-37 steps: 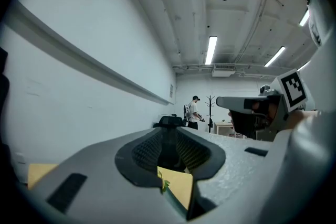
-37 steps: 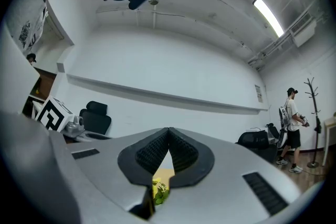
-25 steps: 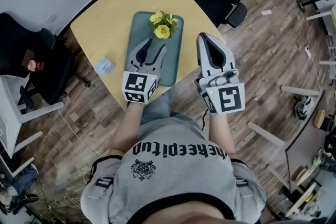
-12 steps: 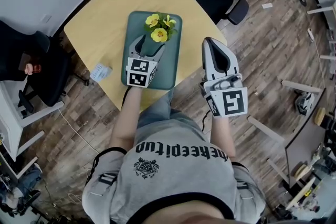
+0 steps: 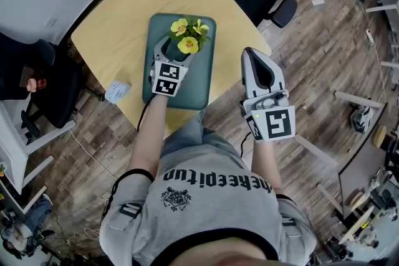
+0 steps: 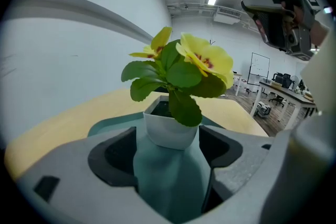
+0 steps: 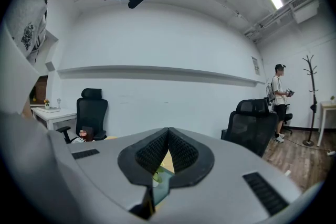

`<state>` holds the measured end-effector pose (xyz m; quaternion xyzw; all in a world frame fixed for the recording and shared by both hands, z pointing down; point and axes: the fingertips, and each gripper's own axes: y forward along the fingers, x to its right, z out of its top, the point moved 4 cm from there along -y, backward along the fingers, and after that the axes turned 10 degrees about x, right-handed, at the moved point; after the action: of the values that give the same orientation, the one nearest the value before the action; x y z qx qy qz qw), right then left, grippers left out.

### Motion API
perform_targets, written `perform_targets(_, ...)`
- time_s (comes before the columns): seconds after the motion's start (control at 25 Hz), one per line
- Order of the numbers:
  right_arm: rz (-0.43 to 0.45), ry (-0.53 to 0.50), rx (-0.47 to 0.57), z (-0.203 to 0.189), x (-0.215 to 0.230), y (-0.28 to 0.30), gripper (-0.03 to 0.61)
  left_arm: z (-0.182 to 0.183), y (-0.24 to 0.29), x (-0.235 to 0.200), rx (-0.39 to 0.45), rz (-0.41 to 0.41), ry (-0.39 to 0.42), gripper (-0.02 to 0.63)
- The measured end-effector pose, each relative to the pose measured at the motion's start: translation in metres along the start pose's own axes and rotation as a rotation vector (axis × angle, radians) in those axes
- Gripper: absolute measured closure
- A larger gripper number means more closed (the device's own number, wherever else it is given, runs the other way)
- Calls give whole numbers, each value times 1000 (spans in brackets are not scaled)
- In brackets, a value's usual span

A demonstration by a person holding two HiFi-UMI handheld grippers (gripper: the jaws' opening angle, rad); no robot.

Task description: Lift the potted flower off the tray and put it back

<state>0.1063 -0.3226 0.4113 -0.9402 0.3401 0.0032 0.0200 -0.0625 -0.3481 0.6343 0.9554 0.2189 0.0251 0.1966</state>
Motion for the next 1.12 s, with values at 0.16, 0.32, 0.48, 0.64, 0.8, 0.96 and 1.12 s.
perform_targets(0.16,2,4,-13,-6,2,4,575,-6,13,-2,13,-32,32,255)
perform_targets(0.32,5,4,-23,-10,3,5,575,-6,22,-2,2,-49,37,255)
perform_targets(0.48,0,5,-31,-13,5,4,575,-5,28,-1,-14,-49,35,256)
perform_targets(0.64,0,4,-30,-12,4,5,575,-5,27,-3,-15,-29,32,273)
perform_targets(0.8,3,4,-20,-8,3,5,575,2,20,-3,-12,-17,-4,275)
perform_targets(0.96,9,3,-10,-5,-3,5,575,11,7,-1,10,-11,-27,275)
perform_targets(1.12,18,0,1,0,-8,2,575,17,-5,2,38,0,-39,275)
